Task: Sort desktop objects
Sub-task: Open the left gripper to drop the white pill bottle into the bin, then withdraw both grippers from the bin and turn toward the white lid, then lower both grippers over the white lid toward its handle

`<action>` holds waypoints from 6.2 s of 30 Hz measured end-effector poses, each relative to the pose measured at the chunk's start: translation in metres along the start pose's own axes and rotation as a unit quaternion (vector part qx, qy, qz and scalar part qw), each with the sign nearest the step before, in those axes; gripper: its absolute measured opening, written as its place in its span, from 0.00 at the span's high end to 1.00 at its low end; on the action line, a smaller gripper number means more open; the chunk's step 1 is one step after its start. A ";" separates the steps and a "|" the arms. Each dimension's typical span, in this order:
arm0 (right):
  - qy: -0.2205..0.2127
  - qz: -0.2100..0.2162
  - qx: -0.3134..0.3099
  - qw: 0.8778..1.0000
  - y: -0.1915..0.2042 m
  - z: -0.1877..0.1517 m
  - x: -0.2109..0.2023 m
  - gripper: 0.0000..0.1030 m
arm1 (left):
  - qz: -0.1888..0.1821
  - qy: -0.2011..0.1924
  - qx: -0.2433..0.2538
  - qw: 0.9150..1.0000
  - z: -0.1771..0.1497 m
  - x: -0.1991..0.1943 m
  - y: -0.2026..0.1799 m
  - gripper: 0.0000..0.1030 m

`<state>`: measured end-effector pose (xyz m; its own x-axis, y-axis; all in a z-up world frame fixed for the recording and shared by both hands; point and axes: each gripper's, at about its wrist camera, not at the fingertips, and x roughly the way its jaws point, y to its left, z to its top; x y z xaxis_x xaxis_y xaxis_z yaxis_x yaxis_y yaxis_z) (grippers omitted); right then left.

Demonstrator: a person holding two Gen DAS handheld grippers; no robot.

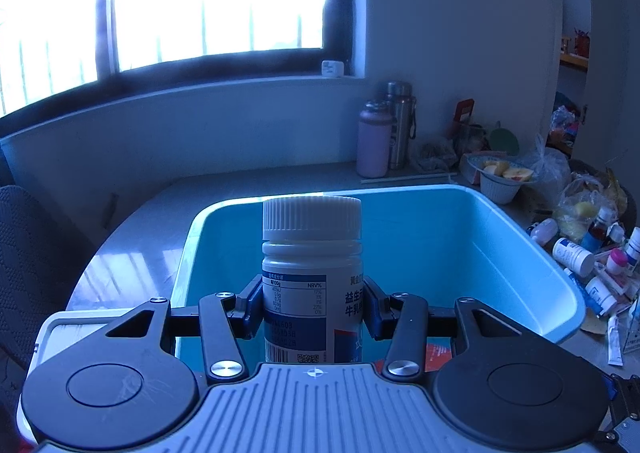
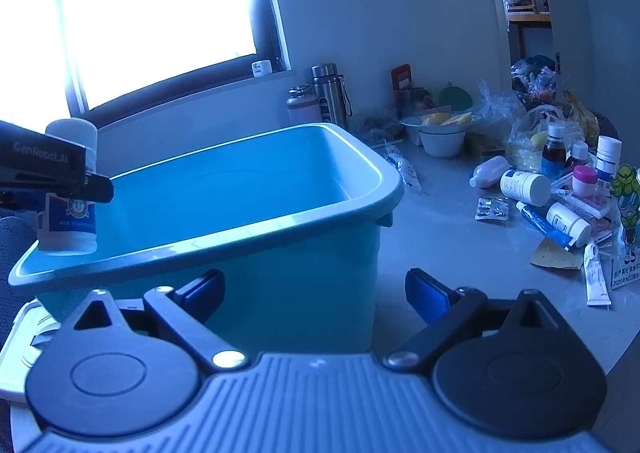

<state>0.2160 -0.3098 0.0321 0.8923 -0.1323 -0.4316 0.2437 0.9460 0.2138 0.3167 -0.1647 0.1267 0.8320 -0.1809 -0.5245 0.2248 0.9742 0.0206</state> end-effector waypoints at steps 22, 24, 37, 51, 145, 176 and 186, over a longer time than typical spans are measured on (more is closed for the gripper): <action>0.010 0.001 -0.005 1.000 -0.002 -0.006 -0.001 0.06 | 0.016 0.021 0.006 1.000 -0.011 0.008 -0.002 0.04; 0.009 0.002 -0.006 1.000 -0.002 -0.007 -0.004 0.06 | 0.019 0.017 0.007 1.000 -0.012 0.004 -0.003 0.04; 0.003 0.012 -0.009 1.000 -0.007 -0.024 -0.048 0.06 | 0.048 0.005 0.007 0.999 -0.039 -0.052 -0.006 0.04; 0.037 0.030 -0.010 0.999 -0.013 -0.104 -0.156 0.06 | 0.083 0.037 -0.026 0.996 -0.142 -0.166 0.006 0.04; 0.121 0.081 -0.087 0.985 0.282 -0.084 0.022 0.06 | 0.106 0.174 -0.065 0.977 -0.121 0.012 0.340 0.04; 0.208 0.114 -0.068 0.969 0.281 -0.082 0.061 0.06 | 0.059 0.303 -0.101 0.946 -0.090 0.139 0.366 0.00; 0.199 0.061 -0.014 0.978 0.287 -0.086 0.050 0.06 | 0.004 0.324 -0.152 0.934 -0.094 0.155 0.391 0.00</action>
<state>0.2978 -0.0189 -0.0037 0.6939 0.1022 -0.7128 0.1298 0.9559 0.2634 0.4856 0.2011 -0.0265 0.3301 -0.1493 -0.9321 -0.0156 0.9864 -0.1635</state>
